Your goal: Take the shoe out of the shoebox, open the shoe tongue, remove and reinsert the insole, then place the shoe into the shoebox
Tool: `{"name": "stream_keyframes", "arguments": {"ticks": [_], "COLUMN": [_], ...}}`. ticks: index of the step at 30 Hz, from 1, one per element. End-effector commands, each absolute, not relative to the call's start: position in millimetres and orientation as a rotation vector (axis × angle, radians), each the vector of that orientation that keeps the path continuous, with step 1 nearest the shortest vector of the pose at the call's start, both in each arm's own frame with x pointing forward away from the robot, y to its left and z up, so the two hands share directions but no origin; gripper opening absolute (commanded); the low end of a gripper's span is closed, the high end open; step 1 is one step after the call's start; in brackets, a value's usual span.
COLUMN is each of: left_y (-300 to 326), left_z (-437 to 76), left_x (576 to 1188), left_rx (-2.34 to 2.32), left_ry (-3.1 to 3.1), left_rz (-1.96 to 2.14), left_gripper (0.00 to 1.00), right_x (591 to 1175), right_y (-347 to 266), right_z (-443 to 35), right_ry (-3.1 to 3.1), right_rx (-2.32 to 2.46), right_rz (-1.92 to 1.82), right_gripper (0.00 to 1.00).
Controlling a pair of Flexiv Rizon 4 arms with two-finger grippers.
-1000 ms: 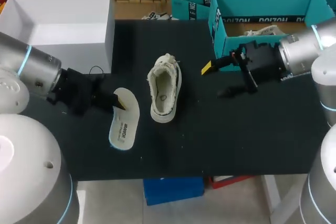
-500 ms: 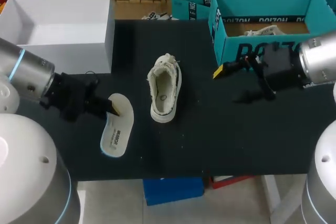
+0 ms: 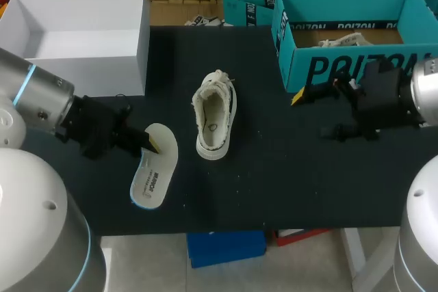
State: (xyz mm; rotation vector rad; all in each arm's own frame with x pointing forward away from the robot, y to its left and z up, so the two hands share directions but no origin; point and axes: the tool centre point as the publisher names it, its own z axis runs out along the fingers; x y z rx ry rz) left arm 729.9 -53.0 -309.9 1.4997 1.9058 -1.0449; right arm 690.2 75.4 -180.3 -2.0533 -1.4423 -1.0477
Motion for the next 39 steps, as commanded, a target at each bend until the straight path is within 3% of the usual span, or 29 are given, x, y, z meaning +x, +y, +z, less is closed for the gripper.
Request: {"name": "stream_keyframes", "arguments": {"ticks": [1, 12, 39], "left_y": [-66, -99, -143], "left_z": [-309, -322, -360], "left_x": [725, 731, 816], "left_rx": [1.537, 1.589, 1.612], "left_ry": [1.898, 1.876, 1.907], "left_rz": [-1.063, -1.142, -1.217], "left_gripper": [0.00, 0.00, 0.00], "right_x": [682, 682, 682], "right_y": [73, 73, 73], "right_z": [-178, -178, -178], "right_ry": [-1.419, -1.419, -1.419], "right_rx": [-2.108, -2.108, -2.108], "right_rz": [-1.129, -1.129, -1.129], "right_gripper": [1.00, 1.00, 1.00]}}
